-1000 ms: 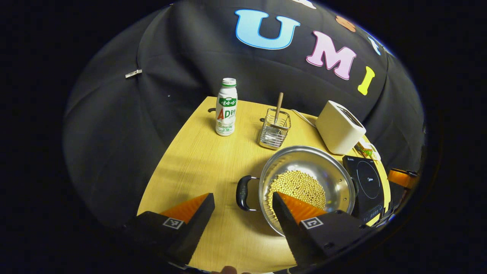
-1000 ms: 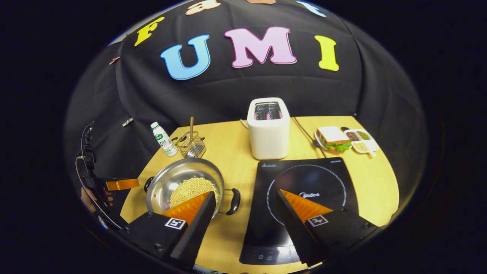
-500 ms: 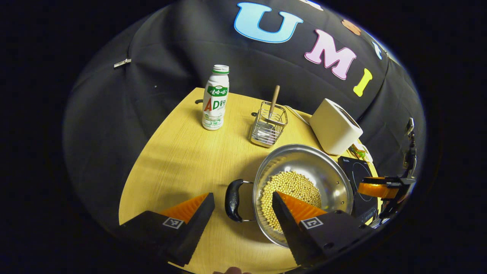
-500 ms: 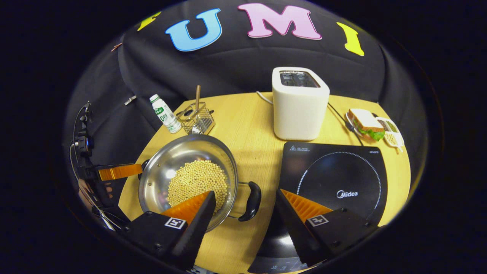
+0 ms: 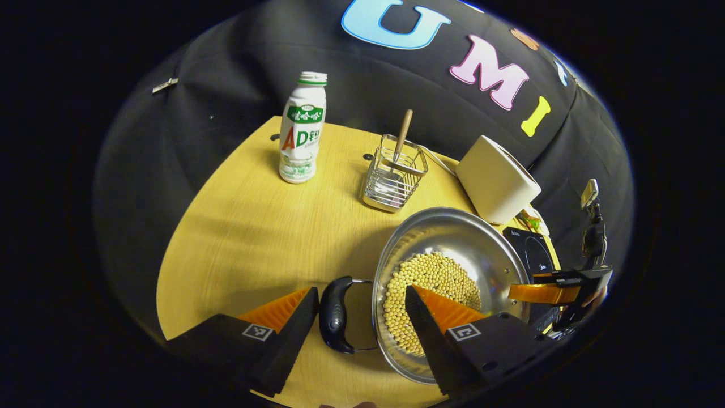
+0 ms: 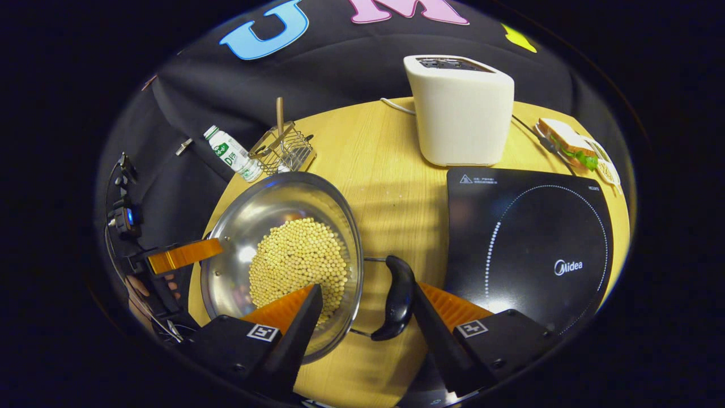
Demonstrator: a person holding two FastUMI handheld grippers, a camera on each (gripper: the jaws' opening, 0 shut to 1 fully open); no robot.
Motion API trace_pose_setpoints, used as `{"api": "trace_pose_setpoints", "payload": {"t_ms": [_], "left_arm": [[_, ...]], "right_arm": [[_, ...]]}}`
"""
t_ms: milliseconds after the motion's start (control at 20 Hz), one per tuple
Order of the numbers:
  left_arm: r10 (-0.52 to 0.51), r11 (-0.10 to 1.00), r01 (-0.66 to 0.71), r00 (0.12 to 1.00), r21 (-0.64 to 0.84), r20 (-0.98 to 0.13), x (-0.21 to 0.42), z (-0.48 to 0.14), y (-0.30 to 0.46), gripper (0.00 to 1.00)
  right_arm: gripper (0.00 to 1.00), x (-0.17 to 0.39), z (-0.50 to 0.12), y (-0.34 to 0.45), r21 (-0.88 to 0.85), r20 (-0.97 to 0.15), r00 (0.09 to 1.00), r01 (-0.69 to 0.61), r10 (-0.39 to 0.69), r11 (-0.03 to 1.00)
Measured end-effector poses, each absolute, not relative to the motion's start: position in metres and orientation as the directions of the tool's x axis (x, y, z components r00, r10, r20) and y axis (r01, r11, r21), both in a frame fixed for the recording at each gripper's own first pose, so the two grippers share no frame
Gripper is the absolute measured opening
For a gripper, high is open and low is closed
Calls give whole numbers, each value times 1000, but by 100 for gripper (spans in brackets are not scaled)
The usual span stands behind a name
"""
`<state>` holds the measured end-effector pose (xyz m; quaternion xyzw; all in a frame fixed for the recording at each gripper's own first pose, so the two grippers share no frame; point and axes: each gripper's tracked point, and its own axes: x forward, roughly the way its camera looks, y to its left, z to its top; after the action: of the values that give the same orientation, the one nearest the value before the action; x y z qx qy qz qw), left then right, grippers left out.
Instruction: First push the handle of the pot to place it horizontally, then grasp the pot with both hands and set it on the induction cooktop.
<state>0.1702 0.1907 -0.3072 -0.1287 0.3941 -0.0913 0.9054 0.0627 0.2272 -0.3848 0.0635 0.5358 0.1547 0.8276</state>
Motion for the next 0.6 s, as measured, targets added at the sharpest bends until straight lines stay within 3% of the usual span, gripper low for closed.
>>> {"api": "trace_pose_setpoints", "payload": {"t_ms": [200, 350, 400, 450, 550, 600], "left_arm": [[-296, 941, 62, 623, -331, -724, 168, -324, 185, 95], [-304, 935, 40, 598, -352, -741, 169, -333, 184, 93], [-299, 936, 32, 594, -349, -747, 169, -336, 184, 88], [-288, 940, 24, 589, -340, -755, 169, -340, 188, 84], [-267, 946, 6, 583, -324, -767, 169, -344, 194, 74], [-268, 943, -4, 580, -332, -769, 168, -346, 195, 64]], "right_arm": [[89, 70, -396, 225, 270, -877, 370, -151, 308, 951], [76, 76, -403, 223, 257, -880, 374, -144, 293, 956], [66, 78, -405, 223, 257, -881, 373, -141, 292, 956], [63, 78, -405, 224, 258, -882, 370, -139, 291, 956], [62, 78, -407, 222, 261, -886, 362, -128, 290, 957], [62, 78, -408, 224, 264, -888, 357, -119, 290, 957]]}}
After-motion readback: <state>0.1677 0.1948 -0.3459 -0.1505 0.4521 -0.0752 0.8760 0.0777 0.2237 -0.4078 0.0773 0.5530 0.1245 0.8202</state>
